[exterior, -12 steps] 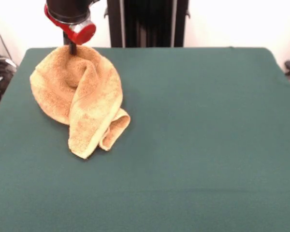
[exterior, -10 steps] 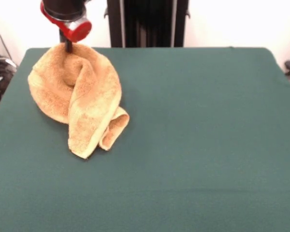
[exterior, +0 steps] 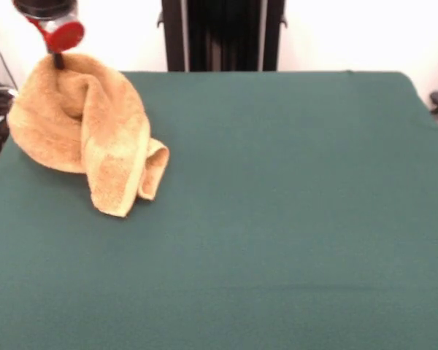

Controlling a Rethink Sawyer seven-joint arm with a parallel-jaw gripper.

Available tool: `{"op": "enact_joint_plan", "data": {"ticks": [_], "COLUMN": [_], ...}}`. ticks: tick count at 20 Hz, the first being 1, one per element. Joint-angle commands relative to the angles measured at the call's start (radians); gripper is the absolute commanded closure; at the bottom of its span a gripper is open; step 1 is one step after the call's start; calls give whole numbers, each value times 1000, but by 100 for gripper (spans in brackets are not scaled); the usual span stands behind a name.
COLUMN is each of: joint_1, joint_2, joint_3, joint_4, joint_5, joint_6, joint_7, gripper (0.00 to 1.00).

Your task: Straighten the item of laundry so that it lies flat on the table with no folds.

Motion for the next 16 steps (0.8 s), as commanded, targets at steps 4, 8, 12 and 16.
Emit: {"op": "enact_joint_plan", "data": {"ticks": [4,8,12,16], "joint_1": [-56,-53,-58,-19], "joint_2": [130,117,108,82], "joint_3": [110,116,147,141], "joint_4": [-61,-27,27,64], "joint_5": [-22,-14,41,73], "joint_6": [-53,-61,-34,-27], "joint_7": [78,94,129,188], "gripper": [100,100,100,100]}}
